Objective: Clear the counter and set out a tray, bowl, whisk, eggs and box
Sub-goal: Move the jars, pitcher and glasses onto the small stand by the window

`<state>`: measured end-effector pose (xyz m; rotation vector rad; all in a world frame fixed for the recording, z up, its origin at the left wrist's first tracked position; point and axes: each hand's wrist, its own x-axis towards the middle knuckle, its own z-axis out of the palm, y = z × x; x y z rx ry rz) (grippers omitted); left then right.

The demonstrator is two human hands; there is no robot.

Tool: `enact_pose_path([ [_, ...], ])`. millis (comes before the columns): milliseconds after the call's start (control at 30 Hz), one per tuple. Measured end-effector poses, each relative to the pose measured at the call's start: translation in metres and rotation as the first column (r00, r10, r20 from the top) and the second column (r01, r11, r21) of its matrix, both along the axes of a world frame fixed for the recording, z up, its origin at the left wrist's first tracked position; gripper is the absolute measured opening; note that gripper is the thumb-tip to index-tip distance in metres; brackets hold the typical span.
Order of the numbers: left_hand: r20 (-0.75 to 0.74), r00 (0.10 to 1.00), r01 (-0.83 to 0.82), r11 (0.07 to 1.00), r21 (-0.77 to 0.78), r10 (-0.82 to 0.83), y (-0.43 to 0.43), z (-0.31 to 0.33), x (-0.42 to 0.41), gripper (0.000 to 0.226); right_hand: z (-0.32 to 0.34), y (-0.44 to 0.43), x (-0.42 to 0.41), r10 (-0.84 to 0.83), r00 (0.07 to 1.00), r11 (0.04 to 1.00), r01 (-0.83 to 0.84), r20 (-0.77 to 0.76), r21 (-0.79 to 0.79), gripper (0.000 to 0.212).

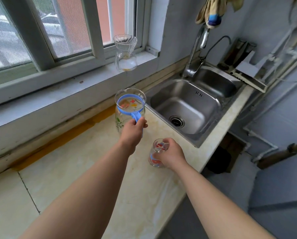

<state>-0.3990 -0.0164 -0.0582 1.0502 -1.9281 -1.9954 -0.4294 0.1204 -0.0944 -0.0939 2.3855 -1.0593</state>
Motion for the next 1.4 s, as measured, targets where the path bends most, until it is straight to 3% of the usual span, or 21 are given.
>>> enact_pose_path([
  [267,-0.082,0.965,-0.250,0.968,-0.004,0.248,-0.009,0.007,0.030,0.022,0.019,-0.003,0.005,0.036,0.998,0.999,-0.038,-0.048,-0.037,0.070],
  [833,-0.289,0.805,-0.547,0.837,-0.025,0.518,0.013,0.077,0.206,0.023,0.098,-0.002,0.122,0.229,0.963,0.944,-0.255,-0.140,-0.208,0.075],
  [1033,-0.360,0.701,-0.671,0.741,-0.039,0.615,0.029,0.104,0.281,0.030,0.123,-0.005,0.179,0.315,0.924,0.903,-0.363,-0.219,-0.230,0.072],
  [1400,-0.439,0.468,-0.876,0.469,-0.114,0.767,0.027,0.147,0.419,0.044,0.169,-0.043,0.288,0.507,0.794,0.746,-0.599,-0.334,-0.292,0.066],
])
